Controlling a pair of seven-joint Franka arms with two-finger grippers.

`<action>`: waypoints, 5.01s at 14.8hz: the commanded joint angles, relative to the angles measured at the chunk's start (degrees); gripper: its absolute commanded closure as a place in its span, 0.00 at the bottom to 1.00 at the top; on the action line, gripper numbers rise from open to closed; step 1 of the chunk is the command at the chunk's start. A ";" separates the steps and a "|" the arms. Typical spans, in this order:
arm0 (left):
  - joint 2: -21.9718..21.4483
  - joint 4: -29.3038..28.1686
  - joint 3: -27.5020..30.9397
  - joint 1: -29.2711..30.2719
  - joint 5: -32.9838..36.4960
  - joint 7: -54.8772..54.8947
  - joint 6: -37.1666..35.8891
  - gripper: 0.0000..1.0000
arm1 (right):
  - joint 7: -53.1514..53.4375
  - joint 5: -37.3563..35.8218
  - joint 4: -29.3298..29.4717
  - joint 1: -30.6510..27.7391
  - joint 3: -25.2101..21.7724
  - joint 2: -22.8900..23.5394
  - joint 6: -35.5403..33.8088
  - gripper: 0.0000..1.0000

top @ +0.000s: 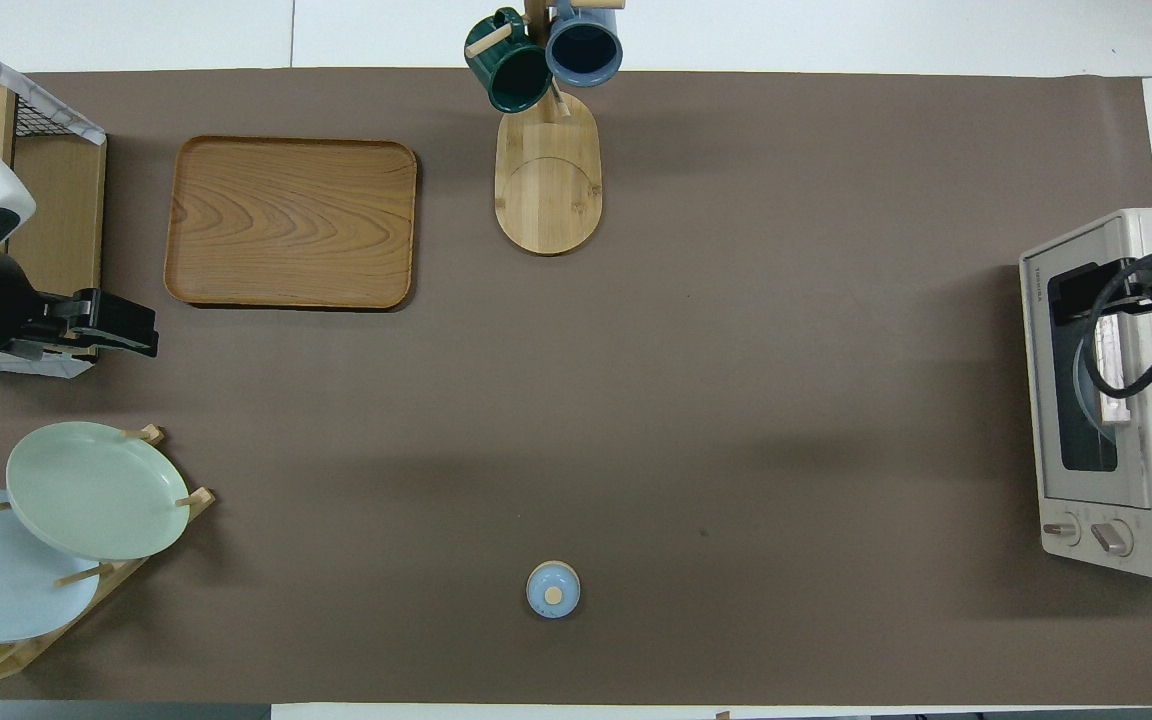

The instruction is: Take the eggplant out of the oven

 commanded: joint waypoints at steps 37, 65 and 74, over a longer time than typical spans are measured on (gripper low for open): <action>-0.61 -0.20 0.17 -0.24 1.40 0.09 -0.01 0.00 | 3.18 -5.41 -36.10 -0.41 0.33 -2.48 35.83 1.00; -0.61 -0.20 0.17 -0.24 1.40 0.09 -0.01 0.00 | 1.26 -3.83 -27.24 -1.36 0.15 0.96 25.76 0.53; -0.61 -0.20 0.17 -0.24 1.40 0.17 -0.01 0.00 | -3.48 -3.92 -36.30 -1.64 0.24 -1.24 35.88 1.00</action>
